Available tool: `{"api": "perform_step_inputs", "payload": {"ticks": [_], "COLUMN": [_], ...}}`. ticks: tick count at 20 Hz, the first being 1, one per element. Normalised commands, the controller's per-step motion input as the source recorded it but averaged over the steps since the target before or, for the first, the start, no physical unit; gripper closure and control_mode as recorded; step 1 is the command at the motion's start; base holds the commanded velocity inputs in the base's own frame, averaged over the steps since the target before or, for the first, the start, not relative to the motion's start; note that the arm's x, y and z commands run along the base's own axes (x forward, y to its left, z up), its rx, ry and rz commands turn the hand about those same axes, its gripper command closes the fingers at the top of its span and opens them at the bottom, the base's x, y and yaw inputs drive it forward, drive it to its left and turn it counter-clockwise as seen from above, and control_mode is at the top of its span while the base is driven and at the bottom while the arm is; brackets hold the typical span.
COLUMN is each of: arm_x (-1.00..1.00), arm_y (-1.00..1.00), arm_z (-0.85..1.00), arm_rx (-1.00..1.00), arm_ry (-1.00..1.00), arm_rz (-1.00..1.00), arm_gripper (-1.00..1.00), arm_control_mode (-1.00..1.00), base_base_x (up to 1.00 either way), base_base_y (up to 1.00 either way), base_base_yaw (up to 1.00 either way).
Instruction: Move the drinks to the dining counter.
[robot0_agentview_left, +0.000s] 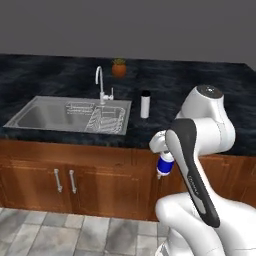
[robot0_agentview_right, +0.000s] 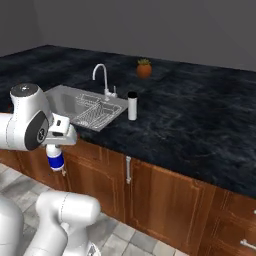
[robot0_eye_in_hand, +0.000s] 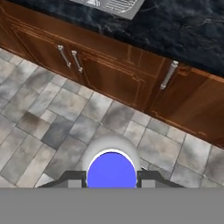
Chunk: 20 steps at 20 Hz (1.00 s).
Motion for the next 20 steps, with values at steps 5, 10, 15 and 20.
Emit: {"api": "perform_step_inputs", "payload": {"ticks": [5, 10, 15, 20], "arm_x": [0.0, 0.0, 0.0, 0.0], "arm_y": [0.0, 0.0, 0.0, 0.0], "arm_z": [0.0, 0.0, 0.0, 0.0], "arm_rx": [0.0, 0.0, 0.0, 0.0], "arm_ry": [0.0, 0.0, 0.0, 0.0], "arm_rz": [0.0, 0.0, 0.0, 0.0], "arm_gripper": [1.0, 1.0, 1.0, 1.0], "arm_control_mode": [1.0, 1.0, 1.0, 1.0], "base_base_x": [0.91, 0.9, 0.31, 0.37], "base_base_y": [-0.08, -0.07, -0.26, 0.5], "base_base_yaw": [-0.14, -0.5, -0.7, -0.37]}}
